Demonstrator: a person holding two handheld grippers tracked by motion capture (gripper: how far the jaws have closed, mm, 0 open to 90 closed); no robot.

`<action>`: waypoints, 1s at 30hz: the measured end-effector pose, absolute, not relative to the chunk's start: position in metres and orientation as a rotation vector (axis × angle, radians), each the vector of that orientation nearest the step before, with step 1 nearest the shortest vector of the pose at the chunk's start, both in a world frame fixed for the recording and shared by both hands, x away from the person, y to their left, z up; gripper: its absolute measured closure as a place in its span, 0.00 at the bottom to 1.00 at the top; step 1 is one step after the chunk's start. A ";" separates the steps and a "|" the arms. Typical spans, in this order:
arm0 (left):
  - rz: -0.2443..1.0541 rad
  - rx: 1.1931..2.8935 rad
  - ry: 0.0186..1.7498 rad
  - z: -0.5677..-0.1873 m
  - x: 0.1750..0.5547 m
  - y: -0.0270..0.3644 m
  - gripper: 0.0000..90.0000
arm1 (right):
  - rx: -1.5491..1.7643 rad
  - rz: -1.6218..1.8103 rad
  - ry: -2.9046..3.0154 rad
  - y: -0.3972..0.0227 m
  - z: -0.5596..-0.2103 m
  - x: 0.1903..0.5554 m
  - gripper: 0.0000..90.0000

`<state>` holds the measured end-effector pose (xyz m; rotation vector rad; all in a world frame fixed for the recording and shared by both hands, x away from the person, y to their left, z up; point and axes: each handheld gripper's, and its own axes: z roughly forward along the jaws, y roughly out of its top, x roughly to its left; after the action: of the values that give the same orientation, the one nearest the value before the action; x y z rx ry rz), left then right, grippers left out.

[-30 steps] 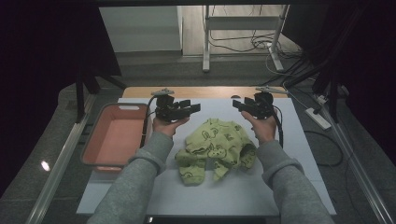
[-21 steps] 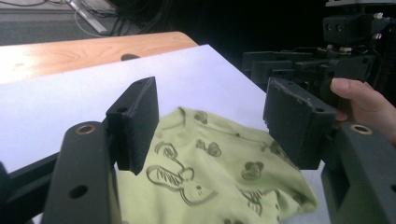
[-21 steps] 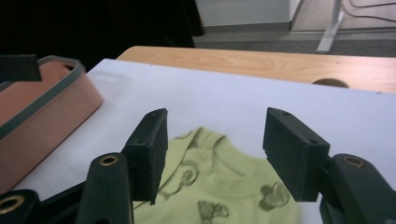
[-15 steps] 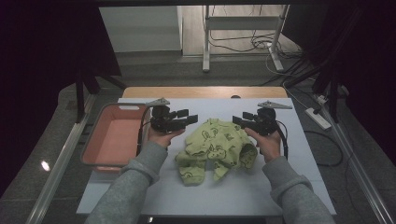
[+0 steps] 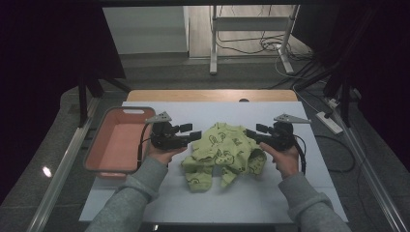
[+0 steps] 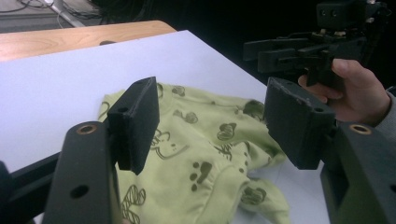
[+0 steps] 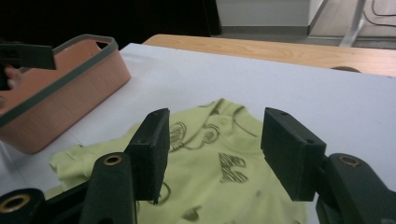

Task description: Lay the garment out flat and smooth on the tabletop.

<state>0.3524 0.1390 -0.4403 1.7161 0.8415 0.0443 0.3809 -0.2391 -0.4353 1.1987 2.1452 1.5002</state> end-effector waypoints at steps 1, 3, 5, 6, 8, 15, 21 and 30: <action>0.047 1.715 0.839 -0.441 0.351 0.140 0.40 | 1.199 1.494 2.144 -0.242 -0.436 0.379 0.48; 0.051 1.714 0.841 -0.441 0.347 0.142 0.40 | 1.210 1.489 2.137 -0.247 -0.438 0.376 0.48; 0.051 1.712 0.844 -0.441 0.345 0.144 0.40 | 1.216 1.483 2.135 -0.252 -0.439 0.373 0.48; 0.050 1.710 0.846 -0.442 0.344 0.145 0.40 | 1.218 1.481 2.133 -0.254 -0.440 0.371 0.48; 0.044 1.709 0.847 -0.443 0.341 0.146 0.40 | 1.226 1.482 2.127 -0.259 -0.441 0.368 0.48; 0.038 1.717 0.836 -0.444 0.330 0.147 0.40 | 1.267 1.465 2.107 -0.277 -0.447 0.359 0.48; 0.032 1.710 0.843 -0.447 0.323 0.151 0.40 | 1.315 1.436 2.099 -0.288 -0.459 0.359 0.48; 0.020 1.708 0.849 -0.452 0.320 0.153 0.40 | 1.331 1.377 2.144 -0.286 -0.473 0.358 0.49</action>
<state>0.3204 0.1527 -0.4522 1.7083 0.8487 0.0199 0.3577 -0.2857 -0.4735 1.3312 2.1436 1.3771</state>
